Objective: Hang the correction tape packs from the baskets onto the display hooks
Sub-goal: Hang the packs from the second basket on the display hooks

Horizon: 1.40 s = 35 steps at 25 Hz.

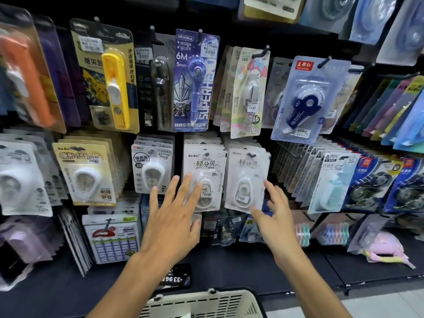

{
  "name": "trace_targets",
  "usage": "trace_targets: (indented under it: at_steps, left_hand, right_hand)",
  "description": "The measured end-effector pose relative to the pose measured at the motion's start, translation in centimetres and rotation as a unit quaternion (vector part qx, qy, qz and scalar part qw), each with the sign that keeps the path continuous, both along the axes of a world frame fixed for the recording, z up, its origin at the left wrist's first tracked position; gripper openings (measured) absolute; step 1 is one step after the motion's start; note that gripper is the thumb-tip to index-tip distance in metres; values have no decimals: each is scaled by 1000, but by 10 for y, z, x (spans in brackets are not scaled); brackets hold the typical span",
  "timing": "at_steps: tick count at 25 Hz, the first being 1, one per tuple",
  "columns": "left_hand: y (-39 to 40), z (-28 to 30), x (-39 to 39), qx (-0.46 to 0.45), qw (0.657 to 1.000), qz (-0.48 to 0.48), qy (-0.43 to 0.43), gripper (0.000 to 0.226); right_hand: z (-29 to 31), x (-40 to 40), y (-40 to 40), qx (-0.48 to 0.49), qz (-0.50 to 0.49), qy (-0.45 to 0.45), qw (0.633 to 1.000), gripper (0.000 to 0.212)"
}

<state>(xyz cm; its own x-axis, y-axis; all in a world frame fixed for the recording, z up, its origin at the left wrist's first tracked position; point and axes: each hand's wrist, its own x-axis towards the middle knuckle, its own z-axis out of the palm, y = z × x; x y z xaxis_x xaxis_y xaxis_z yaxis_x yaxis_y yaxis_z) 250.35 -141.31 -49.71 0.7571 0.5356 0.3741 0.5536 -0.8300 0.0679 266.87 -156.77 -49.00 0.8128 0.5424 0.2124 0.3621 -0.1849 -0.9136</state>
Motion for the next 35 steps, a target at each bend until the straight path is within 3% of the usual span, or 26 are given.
trace_targets:
  at_steps: [2,4,6,9,11,13,15,16,17,19,21,24,26,29,32,35]
  left_hand:
    - [0,0,-1,2,1000,-3,-5,82]
    - [-1,-2,-1,-3,1000,-11,-8,84]
    - [1,-4,-2,-3,1000,-17,0,86]
    - [2,-13,-5,-15,999,-39,-5,85]
    - [0,-21,-15,-53,997,-46,-11,75]
    - [-1,-43,-29,-145,989,-37,7,60]
    - [-4,-81,-50,-251,961,-32,111,48]
    - [-8,-106,-63,-287,941,-29,176,43]
    - [-14,-134,-79,-316,920,-25,231,40]
    - [-31,-190,-116,-367,882,0,297,34]
    - [-51,-234,-145,-399,853,28,336,29]
    - [-69,-269,-162,-427,839,66,330,23]
    - [-72,-278,-159,-422,854,86,292,21]
    - [-74,-282,-149,-424,867,111,238,18]
    - [-73,-283,-137,-421,876,140,191,27]
    - [-72,-282,-128,-420,884,146,145,40]
  right_hand:
    - [-7,1,7,-77,30,-213,973,64]
    - [-9,12,21,-193,69,-355,912,69]
    - [2,27,40,-306,79,-392,864,80]
    - [20,45,59,-361,108,-387,841,79]
    - [10,38,58,-327,95,-361,868,68]
    - [-28,10,43,-226,47,-278,932,51]
    - [-98,-37,17,-170,37,-182,968,36]
    - [-136,-62,3,-200,57,-130,970,31]
    - [-173,-87,-9,-268,99,-72,955,29]
    - [-232,-125,-31,-416,195,44,887,23]
    - [-271,-146,-44,-469,188,108,857,11]
    - [-301,-163,-40,-458,113,117,874,18]
    - [-309,-167,-24,-390,67,196,897,28]
    - [-316,-171,6,-317,17,314,895,36]
    - [-326,-170,28,-375,15,237,896,31]
    - [-325,-156,38,-424,26,224,877,30]
